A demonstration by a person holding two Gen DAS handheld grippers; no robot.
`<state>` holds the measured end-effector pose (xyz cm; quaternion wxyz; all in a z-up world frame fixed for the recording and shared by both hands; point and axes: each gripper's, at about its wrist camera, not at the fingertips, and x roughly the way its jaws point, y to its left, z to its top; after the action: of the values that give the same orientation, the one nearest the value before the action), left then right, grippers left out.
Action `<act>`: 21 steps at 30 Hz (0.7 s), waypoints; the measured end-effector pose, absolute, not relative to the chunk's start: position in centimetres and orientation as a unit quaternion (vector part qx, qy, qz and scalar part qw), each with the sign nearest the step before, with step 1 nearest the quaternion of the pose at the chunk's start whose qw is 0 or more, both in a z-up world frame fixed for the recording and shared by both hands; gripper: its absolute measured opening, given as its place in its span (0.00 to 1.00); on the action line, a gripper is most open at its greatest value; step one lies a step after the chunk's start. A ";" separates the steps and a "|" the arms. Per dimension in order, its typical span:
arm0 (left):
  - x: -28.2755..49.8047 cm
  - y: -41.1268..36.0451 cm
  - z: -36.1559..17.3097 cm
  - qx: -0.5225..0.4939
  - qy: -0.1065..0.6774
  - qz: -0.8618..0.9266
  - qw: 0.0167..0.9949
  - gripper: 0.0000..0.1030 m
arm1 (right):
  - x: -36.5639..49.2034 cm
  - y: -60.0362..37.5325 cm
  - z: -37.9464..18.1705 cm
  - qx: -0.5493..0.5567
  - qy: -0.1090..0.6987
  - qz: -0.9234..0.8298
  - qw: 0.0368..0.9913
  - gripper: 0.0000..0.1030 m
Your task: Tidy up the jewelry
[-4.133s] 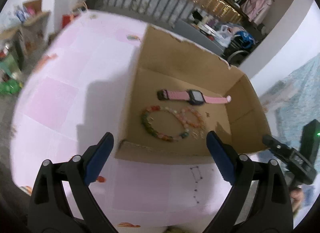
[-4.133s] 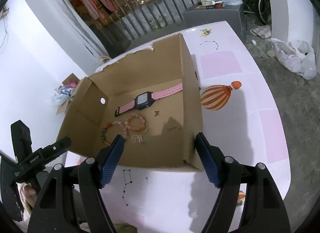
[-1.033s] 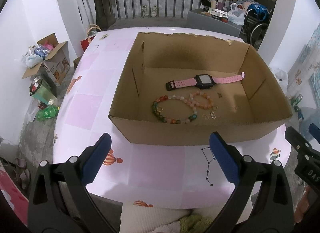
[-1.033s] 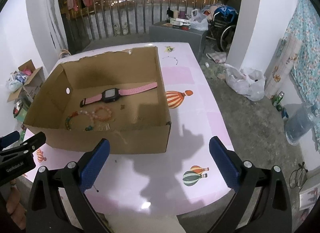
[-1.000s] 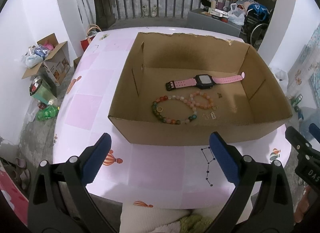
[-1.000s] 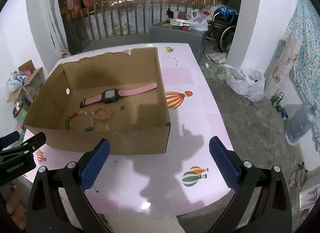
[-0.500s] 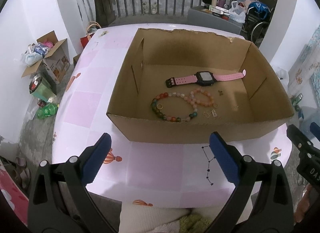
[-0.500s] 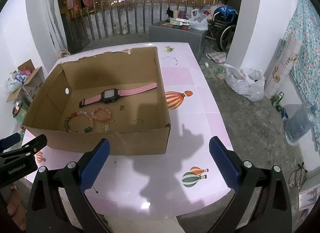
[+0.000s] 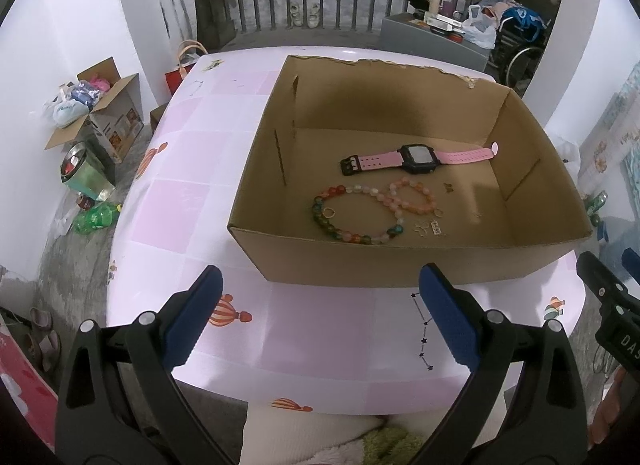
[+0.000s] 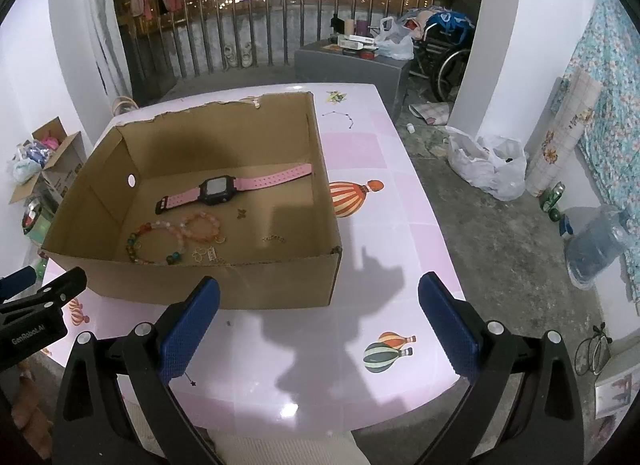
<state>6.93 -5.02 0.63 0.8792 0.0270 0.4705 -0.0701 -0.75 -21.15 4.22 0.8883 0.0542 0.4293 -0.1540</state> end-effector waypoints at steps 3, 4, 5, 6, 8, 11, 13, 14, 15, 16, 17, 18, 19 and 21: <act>7.0 -4.9 0.7 0.027 0.470 -0.069 0.879 0.92 | -0.8 -21.1 4.3 0.054 0.430 -0.154 0.888 0.94; 7.0 -4.8 0.7 0.028 0.471 -0.068 0.879 0.92 | -0.8 -21.1 4.3 0.054 0.430 -0.155 0.888 0.94; 7.0 -4.8 0.7 0.029 0.471 -0.068 0.879 0.92 | -0.8 -21.2 4.3 0.054 0.431 -0.156 0.887 0.94; 7.0 -4.7 0.7 0.029 0.471 -0.067 0.879 0.92 | -0.8 -21.2 4.3 0.055 0.432 -0.157 0.886 0.94; 7.0 -4.5 0.7 0.031 0.474 -0.066 0.878 0.92 | -0.7 -21.3 4.3 0.056 0.435 -0.159 0.884 0.94; 7.0 -4.3 0.9 0.038 0.477 -0.063 0.876 0.92 | -0.6 -21.4 4.3 0.055 0.441 -0.159 0.881 0.94; 6.9 -4.2 1.0 0.044 0.478 -0.061 0.875 0.92 | -0.5 -21.5 4.4 0.055 0.446 -0.154 0.880 0.94; 6.9 -4.2 1.0 0.047 0.479 -0.061 0.875 0.92 | -0.4 -21.5 4.4 0.054 0.449 -0.152 0.879 0.94; 7.0 -4.2 1.0 0.049 0.480 -0.061 0.874 0.92 | -0.3 -21.5 4.5 0.053 0.452 -0.150 0.878 0.94; 7.0 -4.1 1.0 0.051 0.482 -0.061 0.872 0.92 | -0.2 -21.5 4.5 0.052 0.455 -0.149 0.876 0.94; 7.0 -4.0 1.0 0.051 0.483 -0.061 0.872 0.92 | -0.1 -21.5 4.5 0.050 0.457 -0.148 0.875 0.94; 7.1 -3.9 1.0 0.050 0.485 -0.062 0.871 0.92 | -0.1 -21.5 4.6 0.048 0.459 -0.149 0.875 0.94; 7.1 -3.9 1.0 0.050 0.485 -0.062 0.871 0.92 | -0.1 -21.5 4.7 0.047 0.460 -0.148 0.874 0.94; 7.1 -3.8 1.1 0.051 0.486 -0.061 0.870 0.92 | 0.1 -21.5 4.7 0.046 0.459 -0.149 0.874 0.94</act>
<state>7.08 -3.77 1.08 0.8704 0.0505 0.4859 -0.0609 0.08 -21.47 4.71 0.8744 0.0459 0.4595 -0.1491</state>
